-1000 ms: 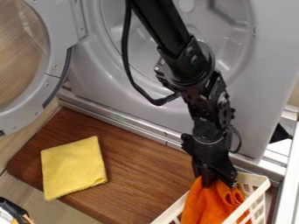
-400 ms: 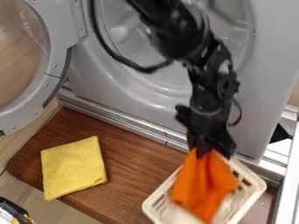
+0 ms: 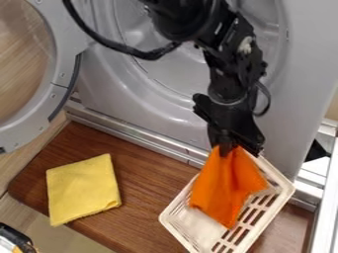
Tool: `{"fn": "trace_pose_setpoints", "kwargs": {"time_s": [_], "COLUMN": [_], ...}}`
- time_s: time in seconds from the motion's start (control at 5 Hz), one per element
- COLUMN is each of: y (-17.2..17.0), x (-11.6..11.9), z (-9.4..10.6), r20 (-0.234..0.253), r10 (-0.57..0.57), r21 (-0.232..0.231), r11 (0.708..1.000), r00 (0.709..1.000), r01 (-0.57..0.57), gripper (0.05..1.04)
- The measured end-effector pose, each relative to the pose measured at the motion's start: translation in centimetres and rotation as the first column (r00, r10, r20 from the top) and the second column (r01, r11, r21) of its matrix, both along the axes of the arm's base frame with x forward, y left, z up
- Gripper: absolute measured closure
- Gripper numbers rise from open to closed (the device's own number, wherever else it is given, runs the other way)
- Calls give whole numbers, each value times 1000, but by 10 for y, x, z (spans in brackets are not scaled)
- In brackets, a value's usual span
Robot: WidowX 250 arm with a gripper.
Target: Take the orange cloth out of the basket and put it on the washer
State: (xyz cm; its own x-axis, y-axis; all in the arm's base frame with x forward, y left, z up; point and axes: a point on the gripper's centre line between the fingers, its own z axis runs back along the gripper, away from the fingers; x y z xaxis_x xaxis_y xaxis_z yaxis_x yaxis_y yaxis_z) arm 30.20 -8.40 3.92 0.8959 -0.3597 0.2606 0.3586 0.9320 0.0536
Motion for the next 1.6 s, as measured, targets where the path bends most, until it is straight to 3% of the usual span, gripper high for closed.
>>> {"fn": "trace_pose_setpoints", "kwargs": {"time_s": [0.2, 0.6, 1.0, 1.2, 1.6], "y": [3, 9, 43, 56, 87], "x": [3, 2, 5, 5, 31], "z": [9, 16, 38, 38, 46], "r20": [28, 35, 88, 82, 116], "r10": [3, 25, 109, 128, 108], "r21": [-3, -2, 2, 8, -9], "r11": [1000, 1000, 994, 992, 994], "r00": [1000, 999, 990, 988, 987], "r01": [-3, -25, -110, -129, -108], "gripper": [1000, 1000, 1000, 1000, 1000]}}
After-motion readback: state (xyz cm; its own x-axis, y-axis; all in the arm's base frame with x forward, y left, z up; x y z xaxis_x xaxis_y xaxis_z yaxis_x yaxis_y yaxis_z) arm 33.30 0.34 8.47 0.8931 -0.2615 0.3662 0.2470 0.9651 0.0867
